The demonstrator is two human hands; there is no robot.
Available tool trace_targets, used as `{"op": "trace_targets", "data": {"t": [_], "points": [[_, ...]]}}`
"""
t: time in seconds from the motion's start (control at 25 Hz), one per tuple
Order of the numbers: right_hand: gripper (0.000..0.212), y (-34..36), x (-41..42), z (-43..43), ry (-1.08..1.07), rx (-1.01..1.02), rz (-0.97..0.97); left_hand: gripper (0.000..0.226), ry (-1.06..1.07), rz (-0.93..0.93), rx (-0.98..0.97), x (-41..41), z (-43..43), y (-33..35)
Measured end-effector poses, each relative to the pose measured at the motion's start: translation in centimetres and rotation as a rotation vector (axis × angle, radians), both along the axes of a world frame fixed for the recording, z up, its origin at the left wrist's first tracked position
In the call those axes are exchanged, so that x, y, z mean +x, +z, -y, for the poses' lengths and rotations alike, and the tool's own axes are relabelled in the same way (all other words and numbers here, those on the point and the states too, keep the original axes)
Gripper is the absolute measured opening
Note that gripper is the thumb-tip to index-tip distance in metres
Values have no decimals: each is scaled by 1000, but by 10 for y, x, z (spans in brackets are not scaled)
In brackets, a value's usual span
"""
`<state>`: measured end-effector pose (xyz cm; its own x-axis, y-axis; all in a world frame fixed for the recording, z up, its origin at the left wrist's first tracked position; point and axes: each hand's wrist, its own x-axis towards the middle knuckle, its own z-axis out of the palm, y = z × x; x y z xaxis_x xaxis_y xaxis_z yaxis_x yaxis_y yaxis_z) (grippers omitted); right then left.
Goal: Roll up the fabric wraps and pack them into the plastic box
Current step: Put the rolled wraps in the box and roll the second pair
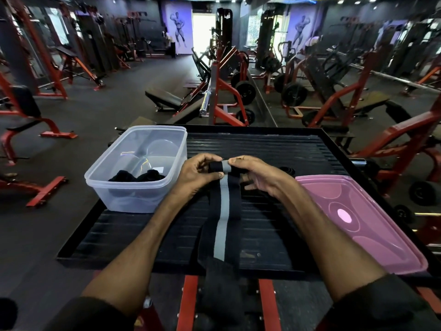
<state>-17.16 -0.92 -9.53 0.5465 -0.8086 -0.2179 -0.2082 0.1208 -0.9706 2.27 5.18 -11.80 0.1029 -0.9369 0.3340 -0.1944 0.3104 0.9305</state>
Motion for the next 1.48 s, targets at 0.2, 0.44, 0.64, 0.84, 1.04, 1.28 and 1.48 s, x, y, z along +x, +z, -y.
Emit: {"op": "trace_targets", "data": {"t": [0.2,0.44,0.64,0.84,1.04,1.28,1.48], "points": [[26,-16,18,-8,-98,-220,3,41,-178,-592,212,-15,4,-4],[19,-29,24,-6,-123,-435,6,30,-213,-723,315,-19,5,-8],[26,-24,7,-5,-70,-473,119,30,-87,-152,266,-7,6,-19],[33,-20,0,-1,-60,-302,84,27,9,170,87,4,12,-30],[25,-13,4,3,-205,89,132,29,55,240,7,1,8,-29],[23,-27,-3,7,-49,-164,-176,35,47,295,-37,1,7,-31],[30,-35,-3,5,-29,-440,-197,40,-25,501,23,8,11,-37]]}}
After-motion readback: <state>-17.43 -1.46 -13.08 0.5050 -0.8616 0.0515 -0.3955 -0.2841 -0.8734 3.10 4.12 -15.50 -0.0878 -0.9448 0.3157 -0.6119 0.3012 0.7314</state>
